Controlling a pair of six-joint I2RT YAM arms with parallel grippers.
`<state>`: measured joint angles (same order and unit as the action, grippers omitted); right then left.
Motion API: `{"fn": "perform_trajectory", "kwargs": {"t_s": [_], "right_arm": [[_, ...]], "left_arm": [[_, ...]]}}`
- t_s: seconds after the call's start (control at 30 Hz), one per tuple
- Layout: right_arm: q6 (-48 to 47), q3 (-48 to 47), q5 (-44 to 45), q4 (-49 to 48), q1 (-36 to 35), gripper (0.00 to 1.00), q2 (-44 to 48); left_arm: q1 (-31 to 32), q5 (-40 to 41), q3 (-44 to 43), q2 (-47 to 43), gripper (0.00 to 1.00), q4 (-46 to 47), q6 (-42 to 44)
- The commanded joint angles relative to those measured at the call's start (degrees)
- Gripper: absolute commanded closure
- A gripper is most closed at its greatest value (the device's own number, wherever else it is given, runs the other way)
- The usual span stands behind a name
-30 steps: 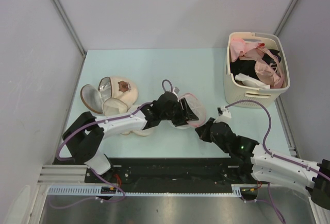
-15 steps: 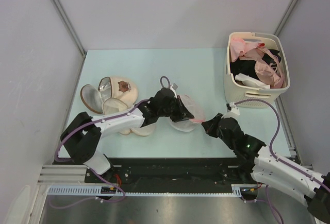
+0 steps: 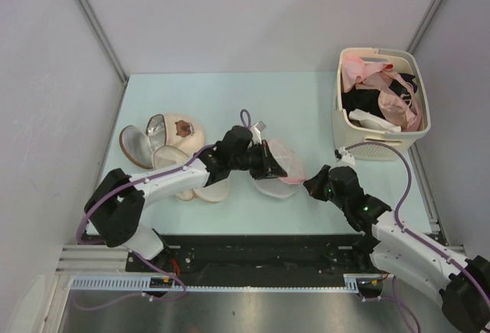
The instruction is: Unzip the laundry bag and remove the bra
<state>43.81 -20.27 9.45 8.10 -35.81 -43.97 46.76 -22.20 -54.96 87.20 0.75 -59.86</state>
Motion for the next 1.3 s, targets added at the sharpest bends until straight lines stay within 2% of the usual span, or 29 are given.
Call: {"fn": "perform_trajectory", "kwargs": {"t_s": [0.0,0.1,0.2,0.23,0.33,0.43,0.5,0.53,0.6,0.63,0.7,0.73,0.8,0.9,1.07,1.27], "right_arm": [[-2.5,0.94,1.45,0.43,0.92,1.0,-1.65],[-3.73,0.15,0.13,1.13,0.92,1.0,-1.04],[-5.22,-2.57,0.04,5.07,0.92,0.8,0.45],[-5.49,-3.19,0.13,7.17,0.83,0.62,1.59],[-6.72,-5.65,0.39,11.48,0.66,0.4,4.23],[-8.48,-8.37,0.83,16.49,0.22,0.35,5.82],[-8.92,-10.21,1.62,18.7,-0.05,0.34,7.31],[-9.01,-10.75,1.88,20.19,-0.13,0.34,7.75],[-8.75,-11.8,2.5,21.17,-0.84,0.34,9.07],[-8.57,-12.76,2.76,21.52,-1.01,0.34,9.25],[-8.22,-13.82,3.29,21.44,-1.71,0.34,8.99],[-8.04,-14.61,3.38,21.17,-2.06,0.34,8.72],[-7.95,-15.41,3.47,20.03,-3.38,0.34,6.89],[-9.44,-18.04,6.27,19.5,-8.55,0.34,2.59],[-12.69,-25.41,20.15,21.43,-19.8,0.3,-6.38],[-17.34,-30.87,29.21,21.35,-29.04,0.15,-18.69]], "left_arm": [[-0.62,-5.04,-0.67,-3.7,1.0,0.39,5.08],[-0.62,-4.53,-1.03,-4.49,1.0,-3.91,8.86],[-0.62,-3.65,-1.03,-4.23,1.0,-6.8,11.5],[-0.62,-3.56,-0.94,-3.88,0.99,-6.99,11.95],[-0.62,-3.99,0.46,-3.88,1.0,-6.03,12.13],[-0.62,-3.47,0.56,-3.7,1.0,-7.08,12.92],[-0.62,-2.68,-0.5,-3.61,0.84,-9.61,14.14],[-0.62,-1.37,-1.02,-3.61,0.67,-10.76,14.67],[-0.62,0.48,-2.52,-4.66,0.57,-14.27,16.52],[-0.62,2.75,-3.13,-5.28,0.46,-15.51,17.31],[-0.71,6.01,-5.59,-6.77,0.35,-20.32,20.82],[-0.71,9.85,-6.73,-7.13,0.21,-22.35,22.14],[-0.8,12.26,-10.16,-7.3,0.14,-26.83,25.04],[-1.58,13.49,-12.1,-8.09,0.11,-28.26,26.63],[-4.57,11.57,-12.63,-10.55,0.11,-29.93,26.81],[-12.04,8.67,-11.05,-15.21,0.1,-31.86,28.48]]}}
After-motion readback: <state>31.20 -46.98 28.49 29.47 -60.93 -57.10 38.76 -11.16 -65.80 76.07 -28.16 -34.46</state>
